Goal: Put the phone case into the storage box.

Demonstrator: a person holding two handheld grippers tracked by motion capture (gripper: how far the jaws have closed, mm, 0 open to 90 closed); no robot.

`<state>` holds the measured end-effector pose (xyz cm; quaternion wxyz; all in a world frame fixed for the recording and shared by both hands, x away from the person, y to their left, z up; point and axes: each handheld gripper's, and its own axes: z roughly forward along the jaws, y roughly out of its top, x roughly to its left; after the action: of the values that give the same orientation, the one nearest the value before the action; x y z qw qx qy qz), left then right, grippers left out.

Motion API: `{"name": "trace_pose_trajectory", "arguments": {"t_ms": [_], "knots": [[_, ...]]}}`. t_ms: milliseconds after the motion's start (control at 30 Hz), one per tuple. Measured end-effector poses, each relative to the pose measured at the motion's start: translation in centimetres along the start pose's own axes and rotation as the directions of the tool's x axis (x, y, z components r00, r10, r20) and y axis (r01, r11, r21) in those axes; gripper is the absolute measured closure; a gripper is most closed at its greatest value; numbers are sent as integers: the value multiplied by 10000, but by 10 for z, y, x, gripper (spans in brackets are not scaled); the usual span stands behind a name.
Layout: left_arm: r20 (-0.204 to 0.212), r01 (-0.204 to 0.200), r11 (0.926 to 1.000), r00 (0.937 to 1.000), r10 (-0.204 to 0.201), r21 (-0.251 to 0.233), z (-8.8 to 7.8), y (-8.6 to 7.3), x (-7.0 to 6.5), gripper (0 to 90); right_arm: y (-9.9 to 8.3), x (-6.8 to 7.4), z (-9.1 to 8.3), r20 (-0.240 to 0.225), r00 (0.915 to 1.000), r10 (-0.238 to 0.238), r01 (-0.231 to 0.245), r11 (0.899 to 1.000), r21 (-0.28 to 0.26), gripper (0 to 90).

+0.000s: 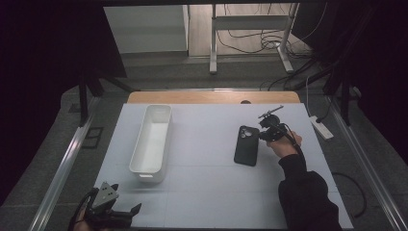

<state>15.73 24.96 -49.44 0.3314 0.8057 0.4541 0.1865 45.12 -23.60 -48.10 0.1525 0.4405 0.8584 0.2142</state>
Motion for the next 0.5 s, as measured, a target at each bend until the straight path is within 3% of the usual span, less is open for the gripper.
{"name": "trace_pose_trajectory", "arguments": {"t_ms": [500], "knots": [[-23, -67, 10000, 10000, 67, 31, 0, 0, -1, 6, -7, -6, 15, 289, 9993, 237, -247, 9991, 343, 899]]}}
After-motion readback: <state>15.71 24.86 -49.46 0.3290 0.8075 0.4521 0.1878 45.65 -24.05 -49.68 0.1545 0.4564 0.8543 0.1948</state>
